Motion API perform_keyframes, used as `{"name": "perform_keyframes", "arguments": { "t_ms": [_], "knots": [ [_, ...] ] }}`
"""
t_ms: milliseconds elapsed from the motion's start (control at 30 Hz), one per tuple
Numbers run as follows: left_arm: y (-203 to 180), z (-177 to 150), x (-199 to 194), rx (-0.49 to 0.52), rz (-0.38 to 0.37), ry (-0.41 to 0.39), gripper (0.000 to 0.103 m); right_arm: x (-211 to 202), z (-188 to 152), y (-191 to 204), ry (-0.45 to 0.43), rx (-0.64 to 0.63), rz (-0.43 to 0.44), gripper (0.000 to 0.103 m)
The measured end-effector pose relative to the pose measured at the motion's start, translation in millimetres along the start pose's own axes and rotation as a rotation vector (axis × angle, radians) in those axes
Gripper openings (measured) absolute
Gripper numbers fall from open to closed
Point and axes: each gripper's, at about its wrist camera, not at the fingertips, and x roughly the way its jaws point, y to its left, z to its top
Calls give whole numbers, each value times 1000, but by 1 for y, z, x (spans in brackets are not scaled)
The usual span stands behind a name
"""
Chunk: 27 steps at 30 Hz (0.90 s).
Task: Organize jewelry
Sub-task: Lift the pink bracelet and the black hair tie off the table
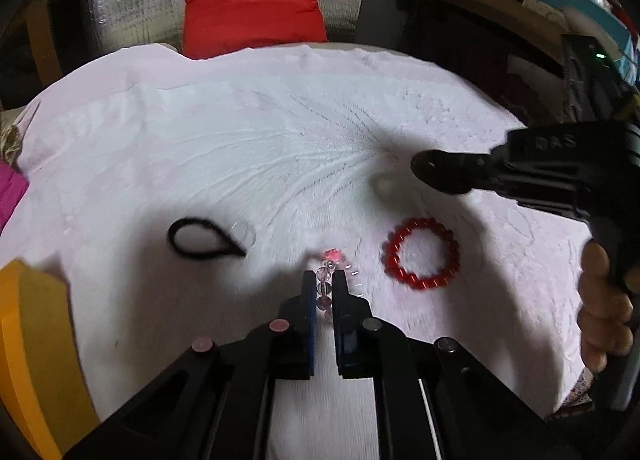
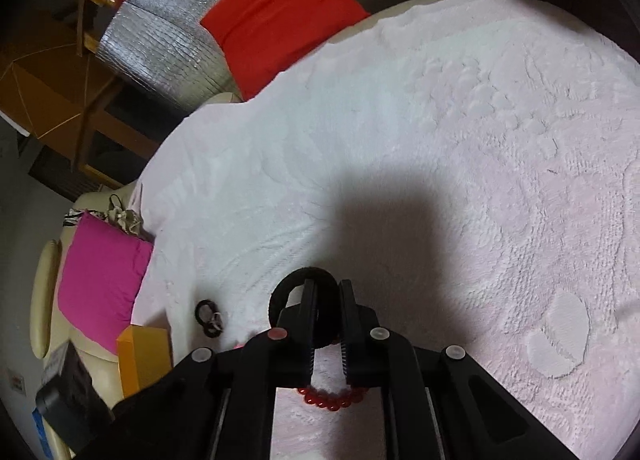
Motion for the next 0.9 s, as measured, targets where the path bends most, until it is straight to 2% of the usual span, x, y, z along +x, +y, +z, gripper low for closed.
{"name": "perform_keyframes", "arguments": {
  "t_ms": [333, 600, 700, 900],
  "knots": [
    [13, -46, -58, -45, 11, -44, 7, -4, -26, 40, -21, -61, 53, 11],
    [27, -75, -35, -104, 39, 7, 7, 1, -40, 52, 11, -97, 48, 11],
    [26, -80, -31, -117, 28, 12, 8, 6, -40, 53, 27, -108, 40, 11],
    [27, -87, -22, -145, 16, 23, 32, 11, -41, 56, 37, -116, 45, 11]
  ]
}}
